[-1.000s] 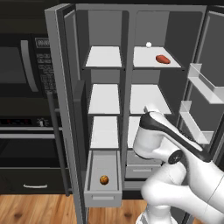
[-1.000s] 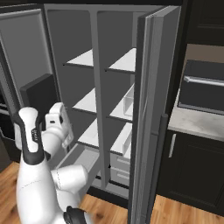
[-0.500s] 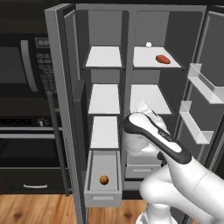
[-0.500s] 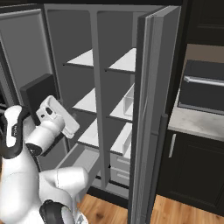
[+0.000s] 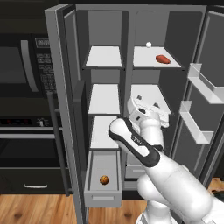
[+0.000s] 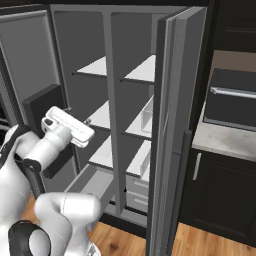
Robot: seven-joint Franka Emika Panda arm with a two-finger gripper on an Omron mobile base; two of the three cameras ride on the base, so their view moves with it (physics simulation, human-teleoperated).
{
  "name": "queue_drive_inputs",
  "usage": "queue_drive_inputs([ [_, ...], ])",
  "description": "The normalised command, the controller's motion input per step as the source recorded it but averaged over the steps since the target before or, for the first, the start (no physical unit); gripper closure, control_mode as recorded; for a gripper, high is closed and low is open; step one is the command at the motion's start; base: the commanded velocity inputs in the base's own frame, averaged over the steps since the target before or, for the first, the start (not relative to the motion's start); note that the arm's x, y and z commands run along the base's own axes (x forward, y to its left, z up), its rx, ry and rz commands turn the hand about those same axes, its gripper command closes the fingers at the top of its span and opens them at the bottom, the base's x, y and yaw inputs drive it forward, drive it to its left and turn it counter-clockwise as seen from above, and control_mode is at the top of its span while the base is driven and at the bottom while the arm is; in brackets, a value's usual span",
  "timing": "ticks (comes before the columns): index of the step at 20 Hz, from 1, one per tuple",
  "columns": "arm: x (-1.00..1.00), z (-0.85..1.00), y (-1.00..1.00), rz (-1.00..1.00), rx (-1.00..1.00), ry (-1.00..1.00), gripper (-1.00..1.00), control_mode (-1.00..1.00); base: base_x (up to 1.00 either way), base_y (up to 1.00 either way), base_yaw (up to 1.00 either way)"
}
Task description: Take the sweet potato and orange from the fridge shelf and place them in the freezer drawer to begin freezing them.
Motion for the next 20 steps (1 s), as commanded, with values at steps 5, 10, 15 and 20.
queue_drive_inputs([
  [5,-0.38,0.95,0.0,-0.24,-0.61,0.16,-1.0,-1.0,0.0,0.0,0.0],
  [10,-0.56,0.88,0.0,-0.17,-0.58,0.19,-1.0,-1.0,0.0,0.0,0.0],
  [15,-0.58,0.68,0.0,-0.19,-0.3,0.35,-1.0,-1.0,0.0,0.0,0.0],
  [20,-0.37,0.85,-0.05,-0.15,-0.07,0.61,-1.0,-1.0,0.0,0.0,0.0],
])
